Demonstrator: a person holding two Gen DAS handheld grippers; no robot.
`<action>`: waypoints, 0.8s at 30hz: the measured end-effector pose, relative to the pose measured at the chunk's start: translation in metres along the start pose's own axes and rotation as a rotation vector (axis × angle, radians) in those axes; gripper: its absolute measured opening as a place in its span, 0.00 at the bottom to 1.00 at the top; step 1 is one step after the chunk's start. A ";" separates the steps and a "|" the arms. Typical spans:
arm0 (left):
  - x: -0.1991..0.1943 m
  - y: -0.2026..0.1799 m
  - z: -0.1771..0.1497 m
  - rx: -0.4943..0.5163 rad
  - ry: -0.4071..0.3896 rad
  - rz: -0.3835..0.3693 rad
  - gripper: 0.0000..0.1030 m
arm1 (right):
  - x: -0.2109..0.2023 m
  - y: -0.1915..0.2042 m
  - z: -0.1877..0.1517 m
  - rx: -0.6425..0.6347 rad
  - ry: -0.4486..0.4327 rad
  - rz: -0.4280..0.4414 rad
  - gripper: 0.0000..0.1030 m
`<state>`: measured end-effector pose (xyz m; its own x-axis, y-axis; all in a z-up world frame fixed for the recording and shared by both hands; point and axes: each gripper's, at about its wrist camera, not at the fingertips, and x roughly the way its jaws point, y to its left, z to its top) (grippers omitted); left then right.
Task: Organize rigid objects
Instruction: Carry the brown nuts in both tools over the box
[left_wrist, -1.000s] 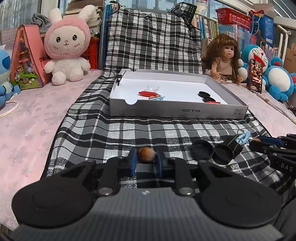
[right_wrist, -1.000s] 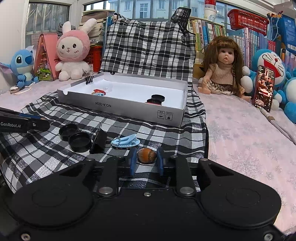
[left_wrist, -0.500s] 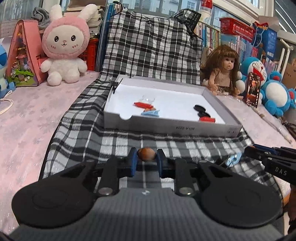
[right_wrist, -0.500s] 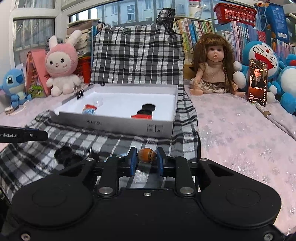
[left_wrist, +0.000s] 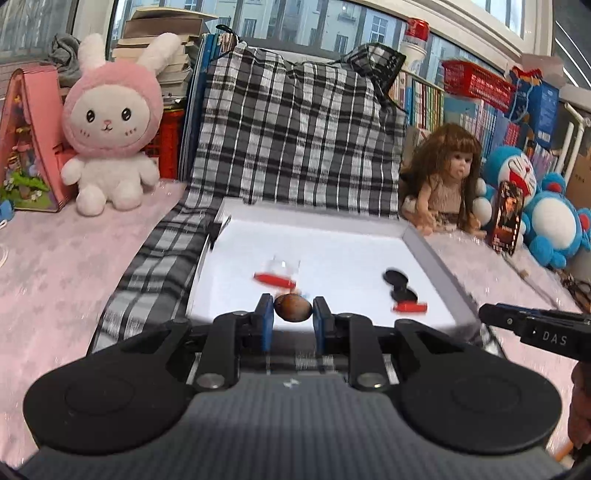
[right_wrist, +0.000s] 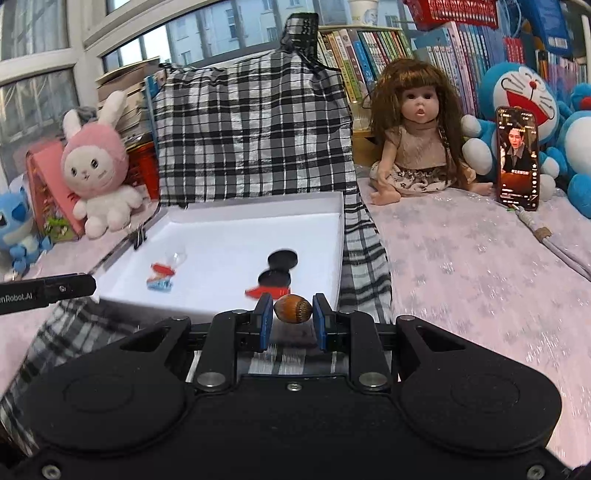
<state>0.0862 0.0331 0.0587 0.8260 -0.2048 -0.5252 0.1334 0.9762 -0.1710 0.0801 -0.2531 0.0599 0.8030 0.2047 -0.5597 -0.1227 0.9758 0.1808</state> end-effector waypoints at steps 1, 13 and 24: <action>0.004 0.001 0.006 -0.010 0.003 -0.006 0.27 | 0.006 -0.001 0.007 0.012 0.010 0.002 0.22; 0.085 0.004 0.064 -0.097 0.103 -0.011 0.27 | 0.091 -0.013 0.081 0.101 0.151 0.020 0.22; 0.153 0.001 0.067 -0.093 0.171 0.073 0.27 | 0.159 -0.001 0.087 0.101 0.238 -0.015 0.22</action>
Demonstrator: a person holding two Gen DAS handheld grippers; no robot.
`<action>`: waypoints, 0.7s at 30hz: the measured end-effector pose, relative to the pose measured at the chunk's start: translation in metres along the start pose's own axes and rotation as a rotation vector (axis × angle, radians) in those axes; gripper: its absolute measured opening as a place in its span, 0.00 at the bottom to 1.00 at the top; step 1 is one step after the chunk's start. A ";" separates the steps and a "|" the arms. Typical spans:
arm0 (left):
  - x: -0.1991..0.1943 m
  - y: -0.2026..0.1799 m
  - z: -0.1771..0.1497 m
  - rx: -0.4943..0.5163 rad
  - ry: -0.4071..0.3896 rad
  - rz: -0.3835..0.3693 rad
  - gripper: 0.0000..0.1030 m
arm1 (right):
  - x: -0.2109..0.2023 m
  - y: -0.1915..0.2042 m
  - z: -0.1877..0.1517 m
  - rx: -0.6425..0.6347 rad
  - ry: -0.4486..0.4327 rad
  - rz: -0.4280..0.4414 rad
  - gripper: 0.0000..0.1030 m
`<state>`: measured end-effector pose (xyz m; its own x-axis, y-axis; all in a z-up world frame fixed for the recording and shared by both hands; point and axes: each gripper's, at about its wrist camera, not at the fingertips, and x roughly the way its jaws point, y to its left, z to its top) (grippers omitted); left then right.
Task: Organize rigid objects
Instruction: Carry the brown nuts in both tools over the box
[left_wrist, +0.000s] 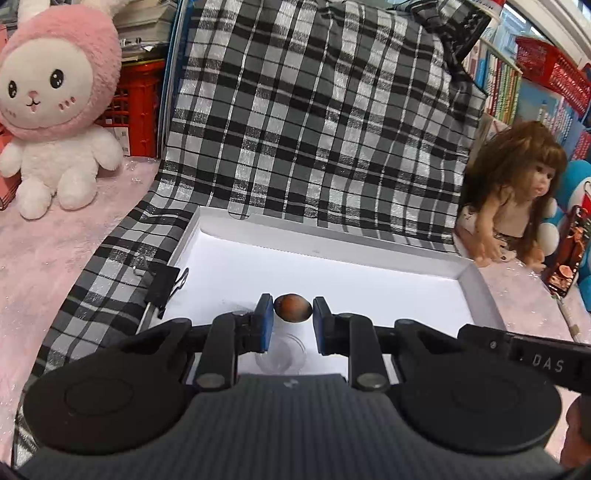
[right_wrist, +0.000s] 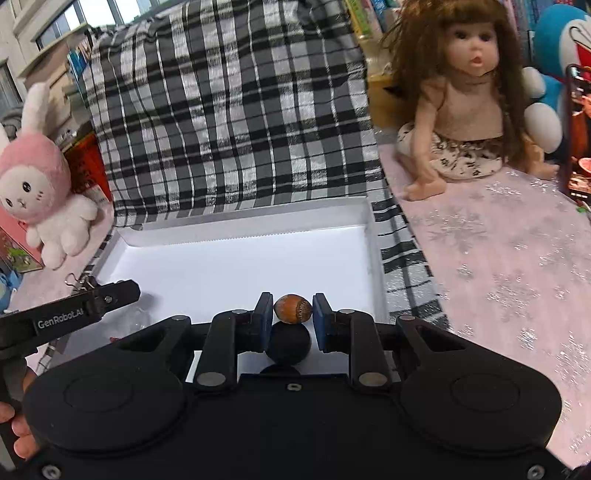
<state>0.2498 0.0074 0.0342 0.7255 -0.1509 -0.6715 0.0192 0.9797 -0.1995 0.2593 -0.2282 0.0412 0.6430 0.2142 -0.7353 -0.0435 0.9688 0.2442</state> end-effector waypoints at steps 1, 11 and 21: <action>0.002 0.000 0.001 -0.001 0.002 0.000 0.27 | 0.003 0.001 0.001 -0.002 0.004 -0.003 0.22; 0.016 -0.002 0.001 0.006 0.024 -0.001 0.27 | 0.024 0.008 0.002 -0.019 0.040 -0.018 0.22; 0.025 0.005 0.000 0.001 0.051 0.013 0.28 | 0.027 0.008 0.003 -0.025 0.044 -0.024 0.22</action>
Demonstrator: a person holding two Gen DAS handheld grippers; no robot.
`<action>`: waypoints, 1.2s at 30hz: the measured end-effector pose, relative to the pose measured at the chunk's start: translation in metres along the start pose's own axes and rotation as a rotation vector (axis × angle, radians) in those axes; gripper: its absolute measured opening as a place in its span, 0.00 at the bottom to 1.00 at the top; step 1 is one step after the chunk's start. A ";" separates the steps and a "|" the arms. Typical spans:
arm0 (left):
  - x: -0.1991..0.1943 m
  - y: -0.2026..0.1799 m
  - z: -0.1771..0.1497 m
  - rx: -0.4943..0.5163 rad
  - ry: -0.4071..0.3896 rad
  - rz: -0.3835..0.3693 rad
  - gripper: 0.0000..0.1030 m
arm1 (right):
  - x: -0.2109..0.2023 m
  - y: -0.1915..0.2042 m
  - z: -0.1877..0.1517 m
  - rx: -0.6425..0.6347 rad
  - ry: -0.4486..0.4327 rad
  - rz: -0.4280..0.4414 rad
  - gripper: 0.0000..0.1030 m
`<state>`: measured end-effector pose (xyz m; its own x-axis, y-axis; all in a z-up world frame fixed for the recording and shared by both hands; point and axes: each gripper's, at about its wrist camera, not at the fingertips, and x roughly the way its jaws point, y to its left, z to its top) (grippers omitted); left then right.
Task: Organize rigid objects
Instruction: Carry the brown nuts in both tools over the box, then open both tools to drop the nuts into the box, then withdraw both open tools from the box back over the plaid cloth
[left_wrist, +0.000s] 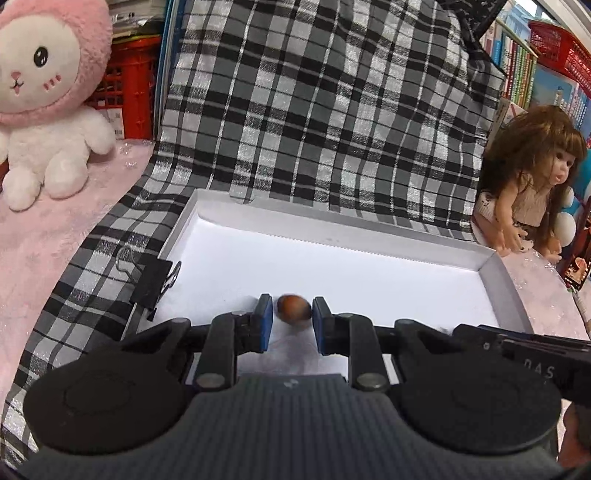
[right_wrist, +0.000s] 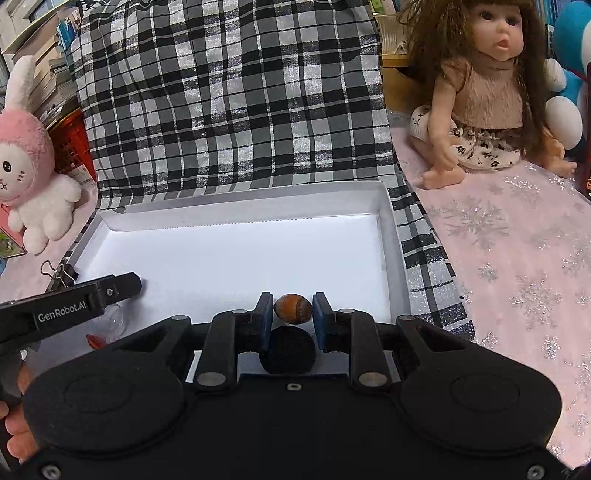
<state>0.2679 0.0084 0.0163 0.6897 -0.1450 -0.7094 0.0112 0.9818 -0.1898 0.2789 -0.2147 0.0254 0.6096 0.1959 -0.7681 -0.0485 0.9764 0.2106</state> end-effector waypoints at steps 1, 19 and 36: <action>0.001 0.001 -0.001 -0.002 -0.001 0.000 0.29 | 0.000 0.000 0.000 0.001 0.000 0.001 0.22; -0.029 -0.002 -0.003 0.057 -0.054 -0.017 0.65 | -0.025 0.001 -0.007 -0.029 -0.064 0.054 0.31; -0.098 0.000 -0.037 0.161 -0.140 -0.062 0.86 | -0.088 0.013 -0.052 -0.155 -0.168 0.098 0.51</action>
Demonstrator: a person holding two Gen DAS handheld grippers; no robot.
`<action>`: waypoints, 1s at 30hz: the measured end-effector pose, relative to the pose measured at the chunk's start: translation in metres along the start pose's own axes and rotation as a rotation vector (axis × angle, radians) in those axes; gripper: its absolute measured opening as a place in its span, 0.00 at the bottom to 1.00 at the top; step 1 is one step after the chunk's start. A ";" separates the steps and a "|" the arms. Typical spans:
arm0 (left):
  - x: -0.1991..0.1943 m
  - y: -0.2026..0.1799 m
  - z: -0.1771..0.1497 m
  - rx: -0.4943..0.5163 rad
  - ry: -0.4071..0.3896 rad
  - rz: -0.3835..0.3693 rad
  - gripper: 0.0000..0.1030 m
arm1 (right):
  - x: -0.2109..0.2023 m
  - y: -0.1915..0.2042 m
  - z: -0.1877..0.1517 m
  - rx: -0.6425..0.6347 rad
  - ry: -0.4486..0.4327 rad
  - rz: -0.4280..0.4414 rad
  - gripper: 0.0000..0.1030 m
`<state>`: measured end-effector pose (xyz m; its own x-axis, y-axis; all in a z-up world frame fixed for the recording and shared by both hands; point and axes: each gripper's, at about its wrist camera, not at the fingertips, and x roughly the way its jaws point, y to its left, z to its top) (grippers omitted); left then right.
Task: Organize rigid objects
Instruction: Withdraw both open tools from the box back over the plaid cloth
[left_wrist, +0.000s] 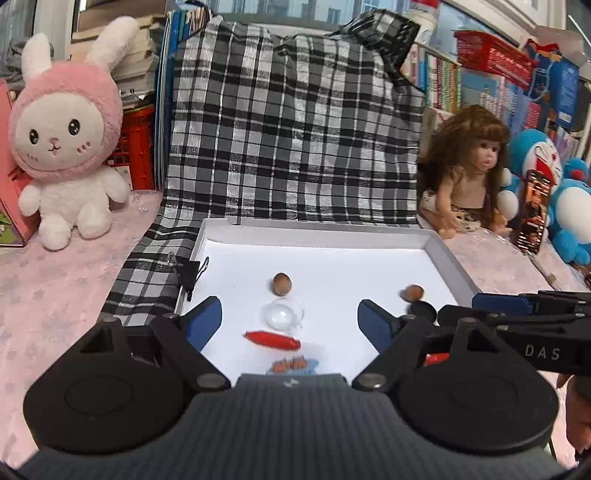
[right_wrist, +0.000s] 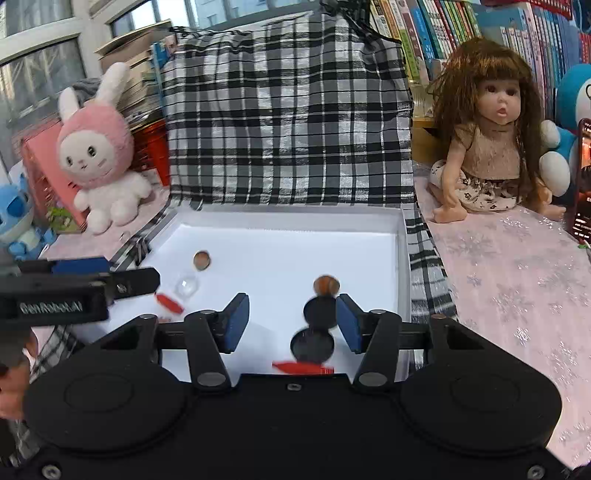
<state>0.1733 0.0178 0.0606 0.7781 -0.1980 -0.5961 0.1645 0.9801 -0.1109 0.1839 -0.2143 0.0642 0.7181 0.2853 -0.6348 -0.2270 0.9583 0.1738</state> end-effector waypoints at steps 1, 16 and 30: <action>-0.005 0.000 -0.002 0.007 -0.005 -0.005 0.87 | -0.004 0.001 -0.004 -0.008 -0.003 0.002 0.52; -0.053 -0.011 -0.046 0.040 -0.034 -0.059 1.00 | -0.056 0.013 -0.050 -0.102 -0.058 0.028 0.69; -0.069 -0.014 -0.078 0.026 -0.016 -0.098 1.00 | -0.077 0.017 -0.087 -0.122 -0.073 0.020 0.79</action>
<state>0.0702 0.0191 0.0415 0.7671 -0.2929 -0.5708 0.2552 0.9556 -0.1474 0.0676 -0.2220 0.0506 0.7580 0.3088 -0.5746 -0.3165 0.9443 0.0899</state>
